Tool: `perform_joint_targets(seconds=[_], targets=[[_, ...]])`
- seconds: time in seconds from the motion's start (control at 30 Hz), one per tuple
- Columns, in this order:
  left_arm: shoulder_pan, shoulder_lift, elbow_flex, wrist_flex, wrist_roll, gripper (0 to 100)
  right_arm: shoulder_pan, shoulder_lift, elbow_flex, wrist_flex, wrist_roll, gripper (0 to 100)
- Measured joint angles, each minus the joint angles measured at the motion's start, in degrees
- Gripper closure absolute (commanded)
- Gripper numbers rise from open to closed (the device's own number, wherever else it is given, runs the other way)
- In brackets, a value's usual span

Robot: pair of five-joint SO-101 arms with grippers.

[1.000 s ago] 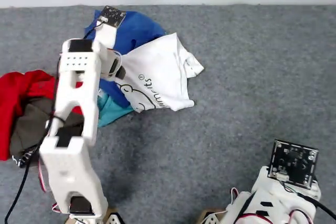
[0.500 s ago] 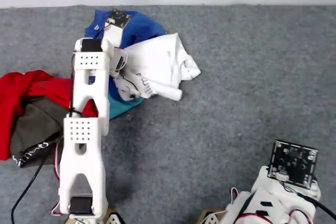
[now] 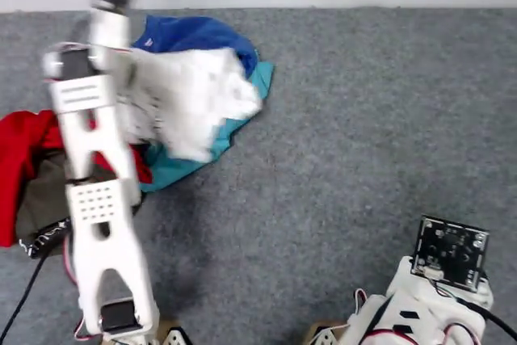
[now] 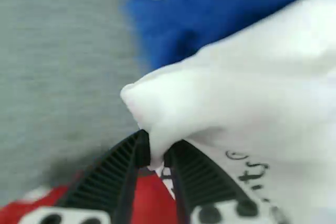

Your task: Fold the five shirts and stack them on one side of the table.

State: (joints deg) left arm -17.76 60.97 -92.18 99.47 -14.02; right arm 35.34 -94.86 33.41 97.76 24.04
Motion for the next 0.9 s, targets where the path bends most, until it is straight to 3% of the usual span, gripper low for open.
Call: perform_joint_targets(seconds=[0.4, 0.6, 0.77, 0.9], targets=[[-21.1, -24.7, -0.09, 0.0, 0.18, 99, 0.0, 0.0, 0.0, 0.0, 0.0, 96.9], [-28.31, -31.82, 3.25, 0.0, 7.74, 99, 0.0, 0.0, 0.0, 0.0, 0.0, 96.5], [-34.37, -41.41, 25.32, 0.0, 13.71, 99, 0.0, -4.75, 0.0, 1.76, 0.0, 96.5], [-33.76, -52.13, 51.25, -0.35, 13.98, 98, 0.0, -8.62, 0.09, 1.93, 0.0, 96.5]])
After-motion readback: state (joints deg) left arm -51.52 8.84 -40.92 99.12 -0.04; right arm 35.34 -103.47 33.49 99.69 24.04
